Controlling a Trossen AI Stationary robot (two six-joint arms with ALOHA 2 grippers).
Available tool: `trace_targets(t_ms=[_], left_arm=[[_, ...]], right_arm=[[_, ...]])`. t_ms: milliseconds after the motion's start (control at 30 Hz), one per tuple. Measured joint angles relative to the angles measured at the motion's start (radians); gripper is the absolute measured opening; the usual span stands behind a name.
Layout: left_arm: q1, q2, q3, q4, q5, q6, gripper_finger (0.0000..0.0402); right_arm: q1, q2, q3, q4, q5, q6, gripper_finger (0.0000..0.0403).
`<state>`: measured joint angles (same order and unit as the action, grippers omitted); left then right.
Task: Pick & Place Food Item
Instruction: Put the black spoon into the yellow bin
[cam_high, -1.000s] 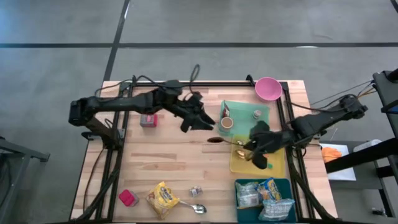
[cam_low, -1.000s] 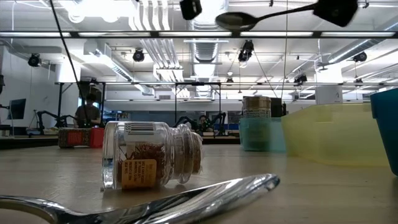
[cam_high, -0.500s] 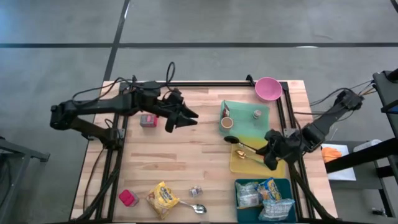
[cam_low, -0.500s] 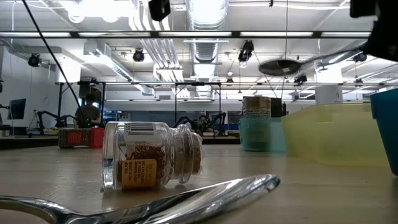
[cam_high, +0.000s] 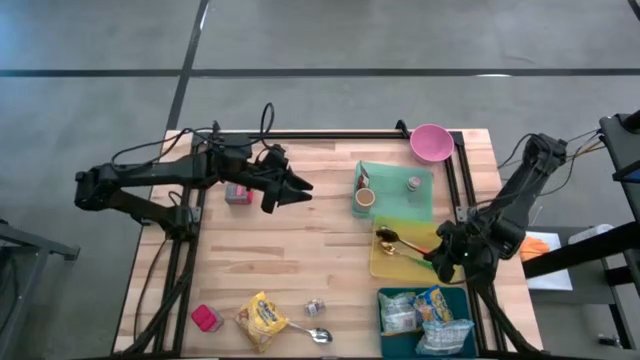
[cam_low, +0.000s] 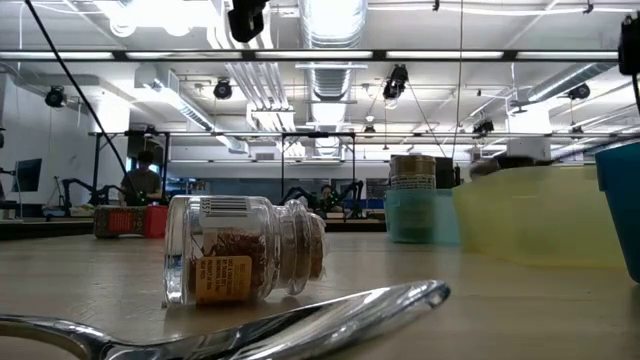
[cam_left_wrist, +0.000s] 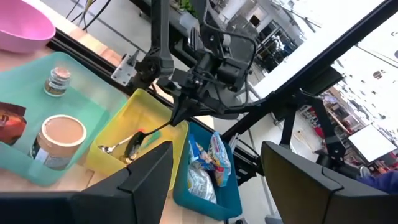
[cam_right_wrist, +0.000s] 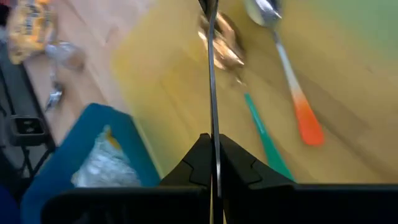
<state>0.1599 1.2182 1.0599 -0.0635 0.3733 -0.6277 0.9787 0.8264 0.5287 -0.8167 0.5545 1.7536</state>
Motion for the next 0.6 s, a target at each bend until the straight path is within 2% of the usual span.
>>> trace_targets(t_ms=[133, 367, 600], left_arm=[[0.0, 0.0, 0.0, 0.011, 0.0, 0.001, 0.025], [0.0, 0.0, 0.0, 0.016, 0.0, 0.003, 0.025], [0.0, 0.0, 0.0, 0.015, -0.008, 0.0, 0.025]], right_arm=[[0.031, 0.019, -0.04, -0.002, -0.01, 0.11, 0.0008], [0.011, 0.079, -0.055, -0.037, -0.013, 0.205, 0.0008], [-0.029, 0.175, -0.053, -0.031, -0.011, 0.226, 0.0008]])
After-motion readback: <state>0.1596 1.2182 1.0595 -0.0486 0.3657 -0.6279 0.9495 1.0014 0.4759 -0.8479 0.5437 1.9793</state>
